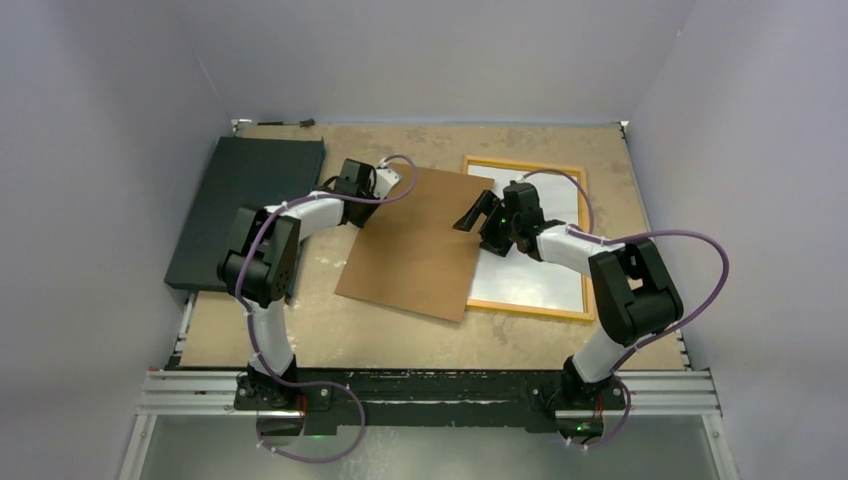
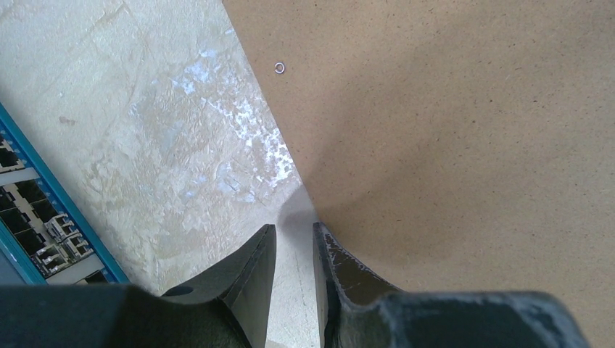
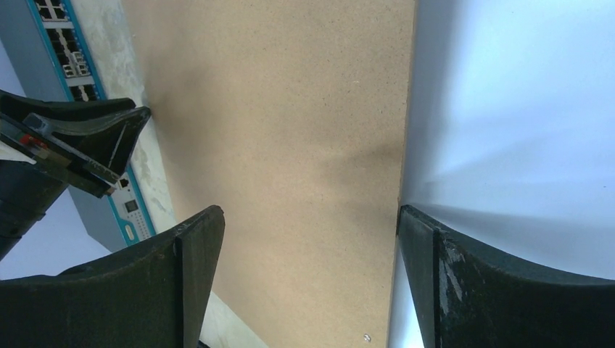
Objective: Put the photo into the frame
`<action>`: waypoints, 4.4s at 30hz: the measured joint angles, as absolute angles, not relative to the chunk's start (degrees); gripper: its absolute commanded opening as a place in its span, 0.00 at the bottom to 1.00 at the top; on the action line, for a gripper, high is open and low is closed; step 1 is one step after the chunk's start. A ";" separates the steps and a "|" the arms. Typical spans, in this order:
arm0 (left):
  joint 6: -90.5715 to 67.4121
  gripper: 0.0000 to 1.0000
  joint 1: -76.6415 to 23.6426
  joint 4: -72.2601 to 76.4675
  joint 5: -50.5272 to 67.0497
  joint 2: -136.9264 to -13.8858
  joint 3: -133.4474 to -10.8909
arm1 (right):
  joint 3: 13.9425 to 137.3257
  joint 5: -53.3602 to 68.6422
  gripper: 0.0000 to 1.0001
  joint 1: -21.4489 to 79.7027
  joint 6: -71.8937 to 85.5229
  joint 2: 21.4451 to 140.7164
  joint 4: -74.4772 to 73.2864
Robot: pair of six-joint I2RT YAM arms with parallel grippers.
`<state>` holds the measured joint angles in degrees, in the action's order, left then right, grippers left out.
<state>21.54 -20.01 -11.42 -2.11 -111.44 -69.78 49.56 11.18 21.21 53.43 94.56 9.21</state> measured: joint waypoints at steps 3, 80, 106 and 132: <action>21.52 0.25 -20.18 -11.44 -2.07 -111.44 -69.80 | 49.41 11.11 0.88 21.23 52.86 94.56 9.37; 65.89 0.41 -35.33 -16.47 -0.43 -53.98 -44.23 | 68.64 24.23 0.00 21.69 78.35 93.25 19.73; 64.45 0.00 -35.29 -11.88 -5.08 -55.59 -56.77 | 86.61 44.84 0.98 13.58 16.23 87.68 -7.99; 55.07 0.00 -35.29 -48.60 8.84 -57.52 -76.18 | 63.29 46.24 0.78 16.80 -26.17 67.44 0.19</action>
<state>55.07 -35.29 -48.60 8.84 -57.52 -76.18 63.29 46.24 16.80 -26.17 67.44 0.19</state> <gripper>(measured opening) 0.012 0.835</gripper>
